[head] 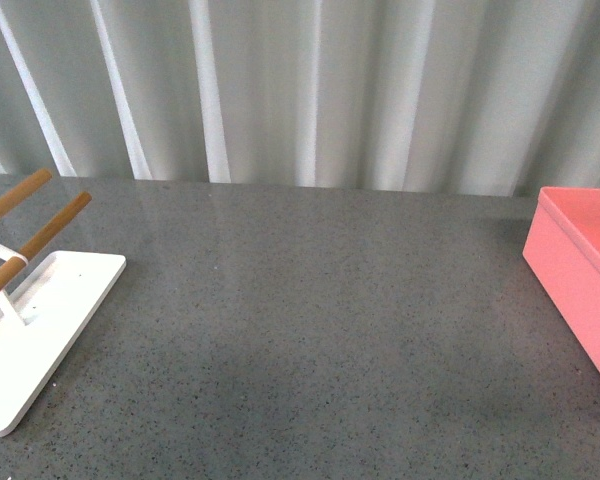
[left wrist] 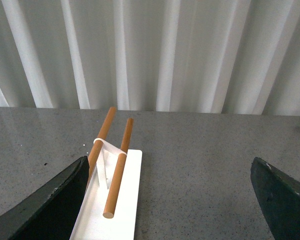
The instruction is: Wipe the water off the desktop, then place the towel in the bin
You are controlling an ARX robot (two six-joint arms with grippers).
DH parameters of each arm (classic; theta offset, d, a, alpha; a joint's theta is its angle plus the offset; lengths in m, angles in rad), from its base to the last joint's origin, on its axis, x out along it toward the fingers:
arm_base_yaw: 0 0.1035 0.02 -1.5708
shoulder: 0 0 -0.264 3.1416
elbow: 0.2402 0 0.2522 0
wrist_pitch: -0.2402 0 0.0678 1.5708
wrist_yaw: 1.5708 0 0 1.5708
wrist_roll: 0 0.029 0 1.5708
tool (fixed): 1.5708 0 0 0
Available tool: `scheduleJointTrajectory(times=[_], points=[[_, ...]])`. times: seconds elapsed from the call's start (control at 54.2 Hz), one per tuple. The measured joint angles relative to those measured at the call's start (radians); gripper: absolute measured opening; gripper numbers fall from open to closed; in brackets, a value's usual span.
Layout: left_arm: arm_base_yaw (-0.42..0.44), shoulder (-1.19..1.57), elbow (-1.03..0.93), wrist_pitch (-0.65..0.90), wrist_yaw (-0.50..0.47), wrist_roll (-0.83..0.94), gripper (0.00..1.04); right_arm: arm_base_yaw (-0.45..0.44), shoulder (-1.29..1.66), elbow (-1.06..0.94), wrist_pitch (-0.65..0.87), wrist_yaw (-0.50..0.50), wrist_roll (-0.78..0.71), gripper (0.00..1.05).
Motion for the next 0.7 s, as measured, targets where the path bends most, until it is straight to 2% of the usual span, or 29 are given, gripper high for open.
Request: scheduleJointTrajectory(times=[0.59,0.664,0.701], points=[[0.000,0.000,0.000,0.000,0.000,0.000,0.98,0.000,-0.229,-0.001,-0.224,0.002,0.004,0.03],[0.000,0.000,0.000,0.000,0.000,0.000,0.98,0.000,-0.344,-0.001,-0.375,0.003,0.004,0.03],[0.000,0.000,0.000,0.000,-0.001,0.000,0.98,0.000,-0.385,0.000,-0.393,0.004,0.005,0.03]])
